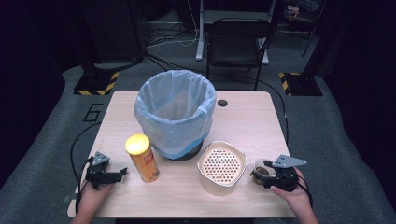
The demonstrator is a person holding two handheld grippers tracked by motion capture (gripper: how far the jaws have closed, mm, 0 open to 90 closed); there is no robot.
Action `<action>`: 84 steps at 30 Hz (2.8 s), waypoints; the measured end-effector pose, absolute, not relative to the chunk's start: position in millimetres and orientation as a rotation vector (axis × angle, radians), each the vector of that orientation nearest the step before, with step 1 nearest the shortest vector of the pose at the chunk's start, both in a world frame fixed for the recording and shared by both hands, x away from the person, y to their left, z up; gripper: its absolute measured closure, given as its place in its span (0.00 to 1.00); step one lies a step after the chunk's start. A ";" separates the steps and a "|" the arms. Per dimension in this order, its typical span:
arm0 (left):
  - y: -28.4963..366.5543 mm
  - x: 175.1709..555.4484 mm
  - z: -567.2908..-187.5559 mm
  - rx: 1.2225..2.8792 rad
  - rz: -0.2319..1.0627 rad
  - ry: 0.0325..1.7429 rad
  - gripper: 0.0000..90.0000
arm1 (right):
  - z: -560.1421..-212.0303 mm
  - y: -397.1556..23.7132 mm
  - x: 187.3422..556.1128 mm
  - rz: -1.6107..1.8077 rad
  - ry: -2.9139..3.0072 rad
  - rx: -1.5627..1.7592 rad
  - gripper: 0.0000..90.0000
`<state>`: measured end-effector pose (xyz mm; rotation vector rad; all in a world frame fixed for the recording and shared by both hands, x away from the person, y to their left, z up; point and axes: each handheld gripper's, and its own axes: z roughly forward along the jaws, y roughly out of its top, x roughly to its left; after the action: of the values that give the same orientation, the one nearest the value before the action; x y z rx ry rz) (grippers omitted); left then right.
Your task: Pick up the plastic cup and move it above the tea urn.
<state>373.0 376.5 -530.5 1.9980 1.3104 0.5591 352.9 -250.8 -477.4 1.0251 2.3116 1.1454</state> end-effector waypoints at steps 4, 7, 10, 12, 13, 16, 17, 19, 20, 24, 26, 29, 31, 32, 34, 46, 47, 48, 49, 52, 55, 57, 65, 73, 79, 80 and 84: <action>376.5 373.1 -530.5 1.998 0.560 1.310 0.11 | -465.0 -252.9 356.9 1.146 2.302 1.005 0.36; 376.5 373.0 -530.5 1.998 0.559 1.310 0.11 | -450.4 -252.9 363.5 1.123 2.302 0.973 0.37; 376.5 373.0 -530.5 1.998 0.558 1.311 0.11 | -434.4 -249.5 371.3 1.092 2.317 0.921 0.37; 376.5 373.1 -530.5 1.998 0.559 1.310 0.11 | -421.9 -246.2 378.8 1.058 2.334 0.847 0.37; 376.5 373.1 -530.5 1.998 0.559 1.311 0.11 | -416.8 -244.4 382.3 1.043 2.348 0.822 0.38; 376.5 373.1 -530.5 1.998 0.559 1.310 0.11 | -404.1 -235.7 392.5 1.001 2.358 0.760 0.38; 376.6 373.1 -530.5 1.999 0.559 1.310 0.11 | -401.0 -233.9 394.8 0.990 2.363 0.731 0.38; 376.5 373.1 -530.5 1.998 0.559 1.310 0.11 | -393.9 -227.6 399.8 0.985 2.374 0.682 0.38; 376.5 373.0 -530.5 1.998 0.559 1.311 0.11 | -390.2 -224.7 401.5 0.977 2.376 0.661 0.38; 376.5 373.1 -530.5 1.998 0.559 1.310 0.11 | -378.6 -217.2 410.6 0.990 2.371 0.588 0.38; 376.5 373.1 -530.5 1.998 0.559 1.310 0.11 | -375.1 -215.2 414.3 1.010 2.363 0.569 0.38; 376.5 373.1 -530.5 1.998 0.559 1.310 0.11 | -370.2 -211.0 420.0 1.015 2.352 0.520 0.39; 376.5 373.1 -530.5 1.998 0.560 1.310 0.11 | -367.6 -206.2 421.2 1.004 2.356 0.487 0.39; 376.5 373.0 -530.5 1.998 0.559 1.311 0.11 | -366.2 -202.7 421.3 1.002 2.361 0.462 0.39; 376.6 373.1 -530.5 1.999 0.560 1.309 0.11 | -364.4 -198.3 421.3 1.008 2.367 0.440 0.39; 376.5 373.0 -530.5 1.998 0.559 1.311 0.11 | -363.3 -182.6 420.7 0.991 2.364 0.322 0.39; 376.5 373.1 -530.5 1.998 0.559 1.310 0.11 | -363.3 -182.2 420.6 0.993 2.360 0.312 0.39; 376.5 373.0 -530.5 1.999 0.560 1.310 0.11 | -363.1 -182.0 420.6 0.994 2.361 0.304 0.39; 376.5 373.0 -530.5 1.999 0.559 1.310 0.11 | -362.6 -181.5 420.4 0.994 2.360 0.295 0.39; 376.5 373.0 -530.5 1.998 0.559 1.310 0.11 | -361.3 -179.5 421.0 0.982 2.357 0.265 0.39; 376.5 373.1 -530.5 1.998 0.559 1.310 0.11 | -359.5 -175.6 421.2 0.971 2.359 0.226 0.40; 376.5 373.0 -530.5 1.998 0.559 1.310 0.11 | -357.9 -172.1 420.2 0.964 2.356 0.197 0.40; 376.5 373.1 -530.5 1.998 0.560 1.310 0.11 | -351.5 -160.7 410.8 0.886 2.285 0.057 0.41; 376.5 373.0 -530.5 1.998 0.559 1.311 0.11 | -351.2 -153.2 399.0 0.810 2.231 -0.080 0.41; 376.4 373.0 -530.5 1.998 0.559 1.311 0.11 | -349.6 -147.6 394.0 0.790 2.212 -0.134 0.41; 376.5 373.0 -530.5 1.998 0.559 1.310 0.11 | -350.0 -146.9 394.5 0.784 2.207 -0.142 0.41; 376.5 373.1 -530.5 1.998 0.559 1.310 0.11 | -353.4 -144.2 393.7 0.749 2.192 -0.167 0.41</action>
<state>373.1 376.5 -530.5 1.9977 1.3099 0.5594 393.7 -144.2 -353.4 -0.1669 2.1921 0.7486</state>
